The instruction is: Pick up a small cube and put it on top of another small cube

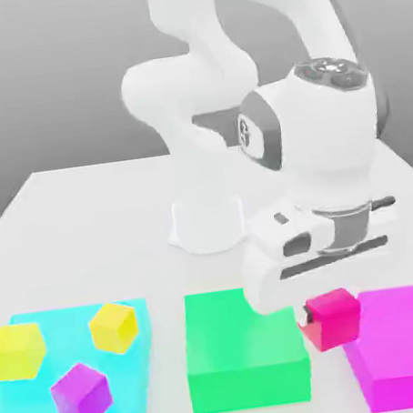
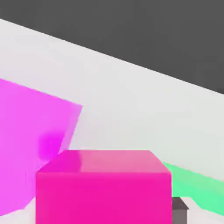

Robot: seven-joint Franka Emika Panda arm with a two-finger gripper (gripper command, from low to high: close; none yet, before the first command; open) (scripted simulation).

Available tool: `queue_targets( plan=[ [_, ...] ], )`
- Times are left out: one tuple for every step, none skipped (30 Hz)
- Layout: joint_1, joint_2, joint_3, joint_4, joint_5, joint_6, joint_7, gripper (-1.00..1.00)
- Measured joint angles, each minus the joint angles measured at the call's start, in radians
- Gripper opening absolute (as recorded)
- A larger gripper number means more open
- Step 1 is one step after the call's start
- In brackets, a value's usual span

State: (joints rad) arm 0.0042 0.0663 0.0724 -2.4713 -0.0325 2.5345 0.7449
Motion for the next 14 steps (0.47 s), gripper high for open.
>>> queue_targets(
  plan=[
    [-0.046, -0.003, -0.021, 0.018, 0.006, -0.021, -0.014, -1.0],
    [-0.093, -0.006, -0.042, 0.036, 0.012, -0.042, -0.027, -1.0],
    [-0.139, -0.009, -0.063, 0.055, 0.018, -0.063, -0.041, -1.0],
    [-0.185, -0.012, -0.084, 0.073, 0.024, -0.084, -0.055, -1.0],
    [-0.231, -0.016, -0.105, 0.091, 0.03, -0.105, -0.068, -1.0],
    [-0.279, -0.018, -0.124, 0.109, 0.035, -0.126, -0.081, -1.0],
    [-0.302, -0.007, -0.131, 0.117, 0.041, -0.122, -0.091, -1.0],
    [-0.304, 0.016, -0.131, 0.118, 0.045, -0.099, -0.097, -1.0],
    [-0.304, 0.045, -0.131, 0.114, 0.049, -0.067, -0.101, -1.0],
    [-0.306, 0.076, -0.13, 0.108, 0.052, -0.03, -0.104, -1.0],
    [-0.306, 0.099, -0.13, 0.104, 0.054, -0.003, -0.105, 1.0],
    [-0.306, 0.099, -0.13, 0.104, 0.054, -0.003, -0.105, 1.0],
    [-0.306, 0.099, -0.13, 0.104, 0.054, -0.003, -0.105, 1.0],
    [-0.306, 0.099, -0.13, 0.104, 0.054, -0.003, -0.105, 1.0]
  ],
)
